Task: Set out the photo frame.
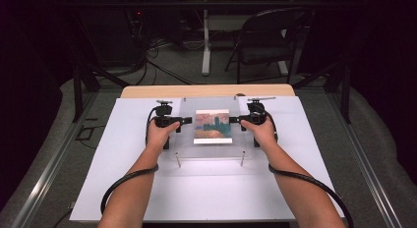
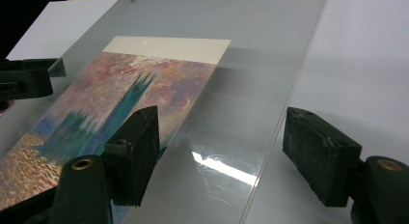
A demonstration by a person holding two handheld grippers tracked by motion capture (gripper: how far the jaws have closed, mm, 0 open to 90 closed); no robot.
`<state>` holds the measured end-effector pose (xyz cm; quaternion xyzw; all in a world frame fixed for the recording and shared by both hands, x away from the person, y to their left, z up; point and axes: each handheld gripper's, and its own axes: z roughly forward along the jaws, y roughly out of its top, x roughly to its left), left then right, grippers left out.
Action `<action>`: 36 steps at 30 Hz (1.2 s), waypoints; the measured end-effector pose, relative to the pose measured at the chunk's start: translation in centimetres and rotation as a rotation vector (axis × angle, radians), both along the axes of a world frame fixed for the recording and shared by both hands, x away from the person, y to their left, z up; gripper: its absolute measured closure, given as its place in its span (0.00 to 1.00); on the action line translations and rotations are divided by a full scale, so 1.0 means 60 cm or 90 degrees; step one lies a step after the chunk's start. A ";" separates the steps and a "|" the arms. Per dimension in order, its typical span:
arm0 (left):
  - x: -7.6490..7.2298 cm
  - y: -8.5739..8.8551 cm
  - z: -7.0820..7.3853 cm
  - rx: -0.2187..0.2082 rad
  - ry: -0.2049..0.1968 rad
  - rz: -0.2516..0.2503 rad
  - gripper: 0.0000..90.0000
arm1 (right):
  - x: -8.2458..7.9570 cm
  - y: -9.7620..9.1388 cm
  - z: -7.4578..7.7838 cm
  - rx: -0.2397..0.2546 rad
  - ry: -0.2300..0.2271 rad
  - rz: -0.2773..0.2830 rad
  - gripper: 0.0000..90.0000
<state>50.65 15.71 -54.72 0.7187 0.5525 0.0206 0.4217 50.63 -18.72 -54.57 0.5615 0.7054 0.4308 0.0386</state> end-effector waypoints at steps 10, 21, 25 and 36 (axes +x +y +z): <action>-0.001 0.000 -0.002 -0.016 0.010 -0.001 0.29 | 0.003 0.003 -0.004 0.019 0.018 0.004 0.30; -0.001 0.000 -0.004 -0.025 0.013 0.000 0.29 | 0.004 0.003 -0.007 0.039 0.032 0.006 0.30; 0.001 0.001 -0.004 -0.025 0.017 -0.005 0.29 | 0.005 0.003 -0.008 0.044 0.036 0.007 0.30; 0.001 0.000 -0.009 -0.045 0.025 -0.003 0.29 | 0.006 0.003 -0.012 0.065 0.050 0.009 0.30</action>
